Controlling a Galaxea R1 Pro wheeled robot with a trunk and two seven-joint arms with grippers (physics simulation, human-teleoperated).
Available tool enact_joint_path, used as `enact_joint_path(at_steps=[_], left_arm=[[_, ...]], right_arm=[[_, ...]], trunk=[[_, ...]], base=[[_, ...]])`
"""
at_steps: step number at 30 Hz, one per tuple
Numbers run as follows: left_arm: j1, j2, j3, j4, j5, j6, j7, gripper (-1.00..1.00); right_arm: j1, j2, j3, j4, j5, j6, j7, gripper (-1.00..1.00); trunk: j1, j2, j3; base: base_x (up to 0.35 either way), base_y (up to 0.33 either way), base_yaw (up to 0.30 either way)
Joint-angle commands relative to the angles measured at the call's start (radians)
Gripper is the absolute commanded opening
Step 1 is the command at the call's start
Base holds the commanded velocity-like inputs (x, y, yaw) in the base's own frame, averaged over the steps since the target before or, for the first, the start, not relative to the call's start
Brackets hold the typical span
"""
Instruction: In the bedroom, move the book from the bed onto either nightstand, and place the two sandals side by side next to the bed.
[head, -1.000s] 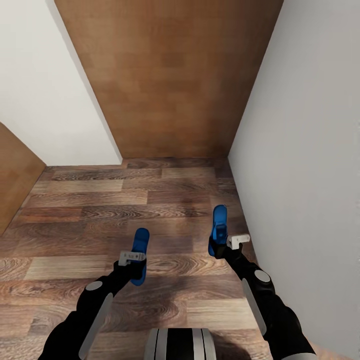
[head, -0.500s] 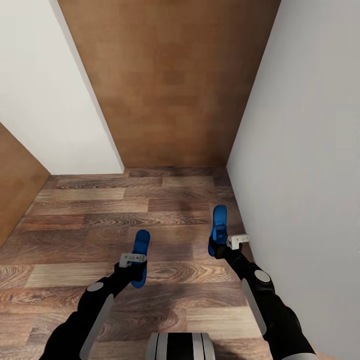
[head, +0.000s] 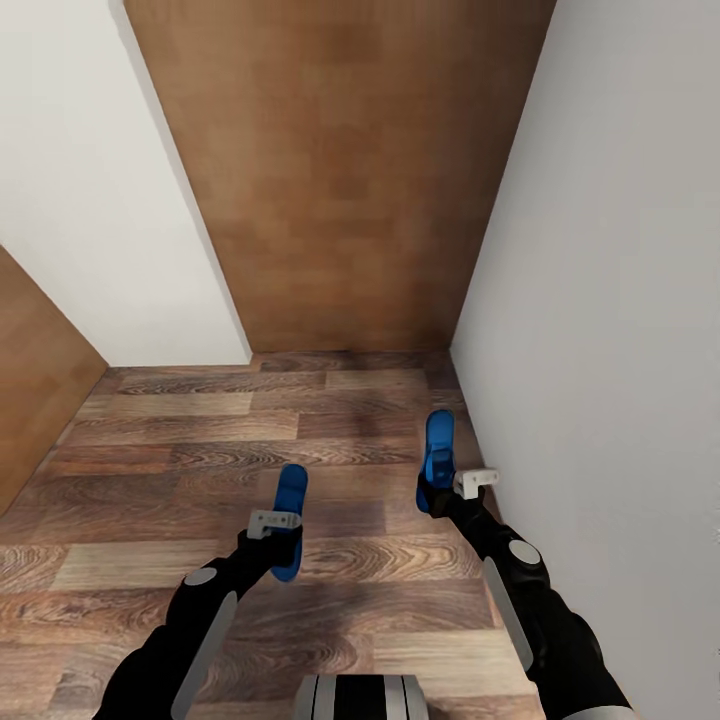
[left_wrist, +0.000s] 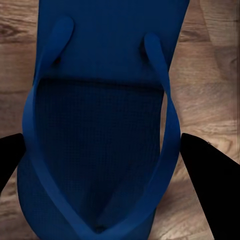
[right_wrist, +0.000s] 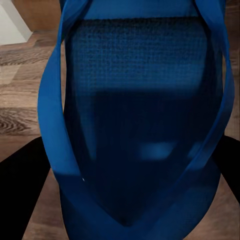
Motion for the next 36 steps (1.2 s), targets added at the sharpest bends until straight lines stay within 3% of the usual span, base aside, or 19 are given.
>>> enact_joint_path(at_steps=[1, 18, 25, 36], left_arm=[[0.000, 0.001, -0.001, 0.000, 0.007, 0.005, 0.001, -1.00], [0.000, 0.000, -0.001, 0.001, 0.005, 0.003, 0.001, -1.00], [0.000, 0.000, -0.001, 0.002, 0.005, 0.003, 0.001, -1.00], [0.000, -0.013, -0.014, 0.033, 0.003, 0.002, 0.001, -1.00]], right_arm=[[0.000, 0.000, -0.001, -0.001, -0.007, 0.006, 0.004, -1.00], [0.000, 0.001, -0.001, -0.001, -0.007, 0.006, 0.004, -1.00], [0.000, 0.001, -0.001, -0.001, -0.007, 0.006, 0.004, -1.00], [0.000, 0.001, -0.001, -0.001, -0.007, 0.006, 0.004, -1.00]], trunk=[[-0.001, 0.000, 0.003], [-0.008, 0.004, 0.069], [-0.008, 0.004, 0.069], [-0.013, 0.007, 0.112]], base=[[0.000, 0.000, 0.000], [0.000, 0.000, 0.000], [0.000, 0.000, 0.000], [0.000, 0.000, 0.000]])
